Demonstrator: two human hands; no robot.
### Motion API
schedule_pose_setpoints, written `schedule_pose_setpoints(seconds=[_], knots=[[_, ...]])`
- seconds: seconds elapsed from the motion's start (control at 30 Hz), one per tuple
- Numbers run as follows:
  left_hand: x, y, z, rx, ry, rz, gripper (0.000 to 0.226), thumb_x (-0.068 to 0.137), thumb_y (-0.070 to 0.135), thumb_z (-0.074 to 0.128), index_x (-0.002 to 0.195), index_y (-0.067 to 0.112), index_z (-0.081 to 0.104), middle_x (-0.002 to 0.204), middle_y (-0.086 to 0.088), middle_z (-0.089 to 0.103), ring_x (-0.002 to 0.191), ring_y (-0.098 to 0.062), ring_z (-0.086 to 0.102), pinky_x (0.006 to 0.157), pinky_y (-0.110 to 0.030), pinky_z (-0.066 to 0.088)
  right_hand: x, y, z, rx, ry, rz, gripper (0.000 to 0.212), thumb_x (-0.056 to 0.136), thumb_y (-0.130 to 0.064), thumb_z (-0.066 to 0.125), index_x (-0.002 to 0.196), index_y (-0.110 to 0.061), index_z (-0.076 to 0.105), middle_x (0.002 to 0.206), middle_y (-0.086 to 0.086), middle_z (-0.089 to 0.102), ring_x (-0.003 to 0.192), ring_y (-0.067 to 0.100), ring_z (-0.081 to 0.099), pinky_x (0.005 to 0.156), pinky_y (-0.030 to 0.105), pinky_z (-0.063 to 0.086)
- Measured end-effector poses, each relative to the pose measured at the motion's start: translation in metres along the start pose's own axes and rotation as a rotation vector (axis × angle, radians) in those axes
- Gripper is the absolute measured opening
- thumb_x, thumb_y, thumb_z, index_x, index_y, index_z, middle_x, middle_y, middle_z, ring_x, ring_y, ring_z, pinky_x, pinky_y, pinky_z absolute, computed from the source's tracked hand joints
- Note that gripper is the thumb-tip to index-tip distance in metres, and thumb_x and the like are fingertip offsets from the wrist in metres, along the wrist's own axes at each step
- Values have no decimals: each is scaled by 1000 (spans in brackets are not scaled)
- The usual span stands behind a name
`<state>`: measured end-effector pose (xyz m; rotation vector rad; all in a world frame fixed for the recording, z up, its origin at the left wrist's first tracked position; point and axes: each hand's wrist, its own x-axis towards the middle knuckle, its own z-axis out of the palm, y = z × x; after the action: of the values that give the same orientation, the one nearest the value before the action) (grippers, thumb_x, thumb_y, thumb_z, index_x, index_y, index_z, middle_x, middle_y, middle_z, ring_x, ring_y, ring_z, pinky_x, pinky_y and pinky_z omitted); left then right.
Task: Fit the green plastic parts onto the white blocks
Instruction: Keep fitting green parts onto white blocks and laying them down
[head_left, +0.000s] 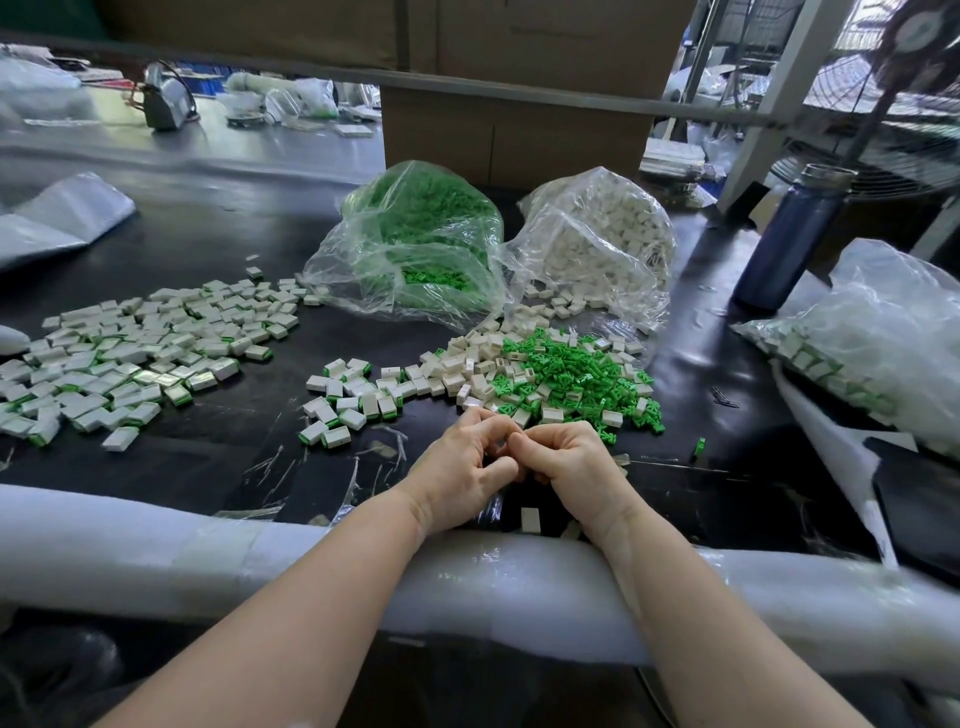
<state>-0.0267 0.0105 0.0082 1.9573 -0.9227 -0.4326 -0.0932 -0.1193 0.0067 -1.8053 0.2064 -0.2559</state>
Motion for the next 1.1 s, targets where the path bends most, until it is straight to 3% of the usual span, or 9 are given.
schedule_pose_setpoints(seconds=[0.1,0.3,0.5,0.63,1.1], knots=[[0,1,0,8,0,4,15,69,31,49,81,40,54,102,4,47,95,-22,54,90,-45,45,0,-1,0,-3,-1,2,32,89,-9,58,75,20,61,61,17,47,54,17,34,51,24,26],[1,1,0,9,31,7,32,71,28,47,97,15,61,106,-5,48,97,-26,53,91,-44,45,-1,-2,2,54,-3,-1,29,91,-10,56,88,18,64,69,18,49,62,23,33,53,26,26],[0,0,0,3,3,-1,24,70,28,49,92,22,59,105,-3,47,97,-26,53,91,-45,45,0,-1,0,28,4,-9,27,89,-7,58,82,18,64,62,13,47,52,10,35,49,20,28],[-1,1,0,6,-5,-9,16,70,30,50,83,38,54,103,1,47,98,-25,53,92,-46,45,1,1,0,27,6,0,25,88,-4,58,78,18,64,52,5,46,45,3,36,46,14,30],[-1,3,0,15,0,5,17,69,32,49,81,43,52,102,2,49,97,-25,55,91,-46,45,1,1,0,32,5,1,30,88,-6,59,75,21,61,60,15,49,51,12,37,48,18,30]])
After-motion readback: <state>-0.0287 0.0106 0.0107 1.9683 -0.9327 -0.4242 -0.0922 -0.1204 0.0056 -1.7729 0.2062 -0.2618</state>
